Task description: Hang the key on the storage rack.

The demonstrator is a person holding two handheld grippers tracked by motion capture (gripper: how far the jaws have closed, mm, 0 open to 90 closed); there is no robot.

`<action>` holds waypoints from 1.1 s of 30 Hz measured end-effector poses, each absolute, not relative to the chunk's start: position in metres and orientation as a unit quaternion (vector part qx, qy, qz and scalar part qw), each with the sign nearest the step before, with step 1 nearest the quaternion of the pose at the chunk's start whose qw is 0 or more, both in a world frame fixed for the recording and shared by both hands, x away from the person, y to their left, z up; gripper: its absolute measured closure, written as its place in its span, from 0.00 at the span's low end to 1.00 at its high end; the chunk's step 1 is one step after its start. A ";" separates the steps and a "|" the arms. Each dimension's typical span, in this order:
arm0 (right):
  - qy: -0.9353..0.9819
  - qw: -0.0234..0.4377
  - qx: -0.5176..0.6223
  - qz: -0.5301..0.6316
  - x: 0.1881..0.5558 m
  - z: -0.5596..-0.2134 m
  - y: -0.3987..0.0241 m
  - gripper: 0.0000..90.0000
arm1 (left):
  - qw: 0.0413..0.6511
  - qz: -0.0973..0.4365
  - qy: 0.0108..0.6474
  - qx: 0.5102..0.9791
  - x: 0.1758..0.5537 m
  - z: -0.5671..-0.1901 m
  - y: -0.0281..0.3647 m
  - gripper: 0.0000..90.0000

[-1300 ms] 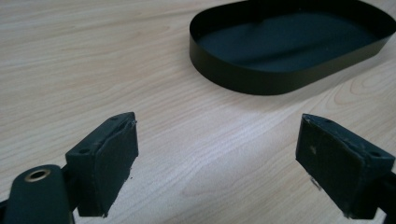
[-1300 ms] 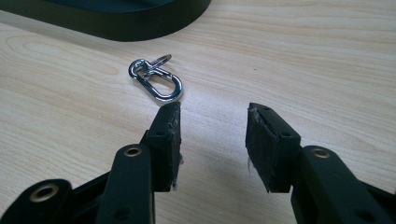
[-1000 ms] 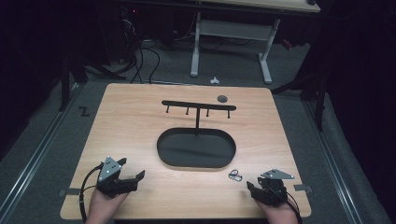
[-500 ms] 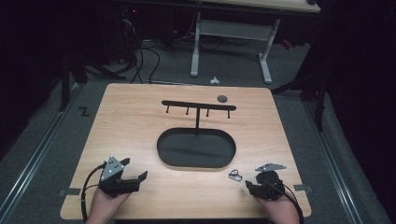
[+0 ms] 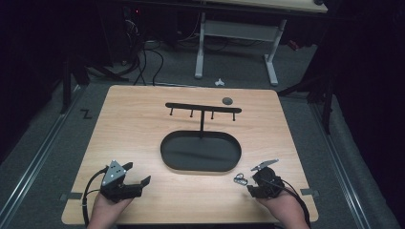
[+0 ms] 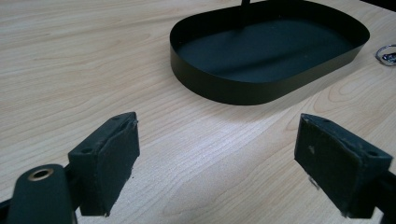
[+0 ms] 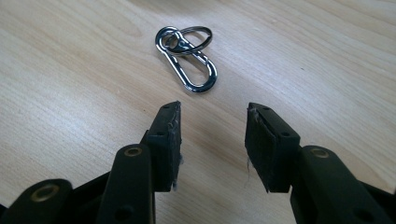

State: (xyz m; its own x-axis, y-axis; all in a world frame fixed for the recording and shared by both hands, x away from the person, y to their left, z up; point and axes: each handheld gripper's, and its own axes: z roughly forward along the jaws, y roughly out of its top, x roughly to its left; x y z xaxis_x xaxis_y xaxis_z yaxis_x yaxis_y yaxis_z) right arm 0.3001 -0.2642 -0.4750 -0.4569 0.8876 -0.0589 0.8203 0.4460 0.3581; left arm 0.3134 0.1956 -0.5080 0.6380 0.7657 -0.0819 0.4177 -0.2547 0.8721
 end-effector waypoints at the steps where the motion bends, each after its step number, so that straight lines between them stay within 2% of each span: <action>1: 0.849 0.118 0.497 0.131 0.303 -0.475 -0.262 0.63 | 0.475 0.182 0.385 0.770 0.314 -0.508 0.195 0.16; 4: 0.866 0.117 0.471 0.117 0.308 -0.474 -0.258 0.64 | 0.472 0.180 0.383 0.774 0.313 -0.509 0.194 0.16; 16: 0.896 0.064 0.435 0.063 0.336 -0.479 -0.246 0.56 | 0.469 0.176 0.383 0.776 0.311 -0.509 0.197 0.16; 33: 0.912 0.035 0.405 0.041 0.357 -0.487 -0.232 0.68 | 0.463 0.165 0.384 0.782 0.304 -0.511 0.204 0.17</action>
